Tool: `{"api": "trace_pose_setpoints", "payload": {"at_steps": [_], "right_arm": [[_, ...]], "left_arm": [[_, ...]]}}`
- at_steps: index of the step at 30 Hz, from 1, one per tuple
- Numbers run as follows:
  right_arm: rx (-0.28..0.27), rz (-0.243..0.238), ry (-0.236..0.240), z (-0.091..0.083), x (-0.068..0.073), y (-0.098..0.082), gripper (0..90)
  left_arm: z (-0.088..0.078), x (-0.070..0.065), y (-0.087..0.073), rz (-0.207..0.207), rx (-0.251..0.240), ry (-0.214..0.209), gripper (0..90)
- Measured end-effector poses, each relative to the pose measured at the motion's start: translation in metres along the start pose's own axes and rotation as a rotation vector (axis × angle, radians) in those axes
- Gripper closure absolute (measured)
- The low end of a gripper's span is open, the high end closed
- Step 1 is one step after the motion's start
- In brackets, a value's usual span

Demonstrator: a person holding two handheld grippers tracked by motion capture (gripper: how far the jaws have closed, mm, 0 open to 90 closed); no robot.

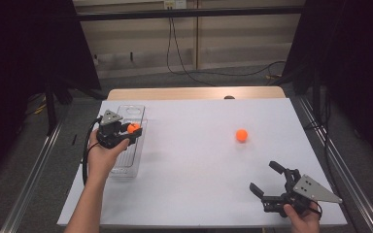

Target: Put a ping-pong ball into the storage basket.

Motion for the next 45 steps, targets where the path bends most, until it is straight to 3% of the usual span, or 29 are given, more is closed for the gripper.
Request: {"api": "trace_pose_setpoints", "payload": {"at_steps": [23,45], "right_arm": [[-0.001,-0.005,0.0,0.0,0.0,0.0,2.4],[-0.002,-0.005,0.0,0.0,0.0,0.0,2.4]], "left_arm": [[0.008,0.01,-0.003,-0.041,0.031,0.038,50.8],[0.012,0.016,-0.005,-0.044,0.058,0.062,50.8]]}}
Point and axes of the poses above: each handheld gripper's, and its own axes: z roughly forward along the jaws, y roughly out of its top, x roughly to its left, the point moved 3 cm from there along z, roughly forward along the jaws, and after that the axes turned 7 degrees about y, right-handed, at the moved point
